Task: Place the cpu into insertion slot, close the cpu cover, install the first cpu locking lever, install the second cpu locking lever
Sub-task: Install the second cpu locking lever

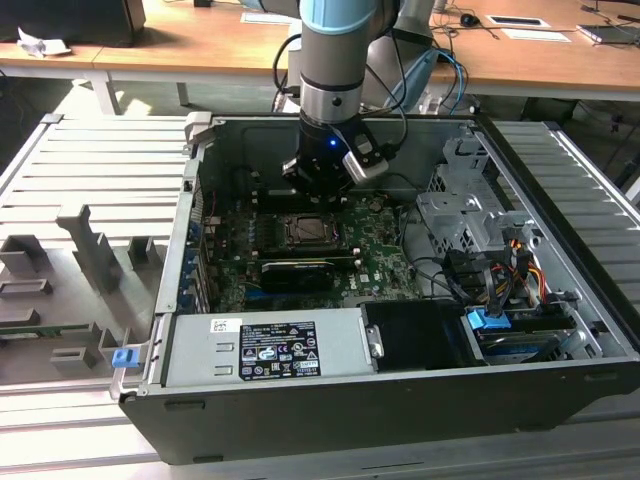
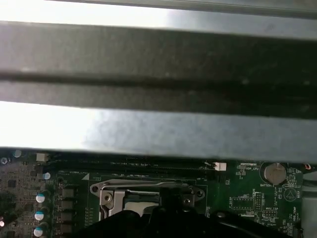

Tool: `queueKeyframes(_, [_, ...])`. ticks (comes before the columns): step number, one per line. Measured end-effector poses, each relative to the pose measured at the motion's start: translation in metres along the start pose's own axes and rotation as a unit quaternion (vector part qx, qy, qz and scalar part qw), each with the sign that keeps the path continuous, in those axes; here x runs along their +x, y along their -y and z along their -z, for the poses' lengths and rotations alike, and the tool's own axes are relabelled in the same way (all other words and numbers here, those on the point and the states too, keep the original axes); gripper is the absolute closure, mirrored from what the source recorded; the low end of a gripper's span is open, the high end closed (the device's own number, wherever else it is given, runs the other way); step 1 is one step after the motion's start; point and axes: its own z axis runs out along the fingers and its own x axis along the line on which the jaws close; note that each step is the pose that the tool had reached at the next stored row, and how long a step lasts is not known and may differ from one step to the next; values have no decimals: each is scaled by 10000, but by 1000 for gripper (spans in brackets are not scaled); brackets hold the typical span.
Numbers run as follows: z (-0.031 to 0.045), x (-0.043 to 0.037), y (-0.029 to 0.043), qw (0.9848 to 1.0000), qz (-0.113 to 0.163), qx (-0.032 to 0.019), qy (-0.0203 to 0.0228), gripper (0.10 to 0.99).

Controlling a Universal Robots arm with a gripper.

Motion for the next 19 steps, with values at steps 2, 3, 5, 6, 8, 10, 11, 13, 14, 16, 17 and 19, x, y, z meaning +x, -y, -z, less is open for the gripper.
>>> queueKeyframes(2, [8,0,3,10000,0,2,-1,980])
queueKeyframes(3, [25,0,2,10000,0,0,0,980])
queueKeyframes(5, [71,-2,0,10000,0,0,0,980])
queueKeyframes(6, [100,-2,-1,10000,0,-1,0,980])
queueKeyframes(8, [206,-5,-4,10000,0,-1,0,980])
queueKeyframes(10, [369,-9,-10,10000,0,0,0,980])
queueKeyframes(11, [385,-10,-3,10000,2,-2,1,980])
queueKeyframes(13, [388,-7,41,10000,1,-1,0,980])
queueKeyframes(14, [388,-6,66,10000,0,-1,0,980])
queueKeyframes(16, [392,-1,157,10000,-1,-2,0,980])
queueKeyframes(17, [393,0,183,10000,0,-2,-1,980])
queueKeyframes(19, [396,4,262,10000,0,-3,-10,980])
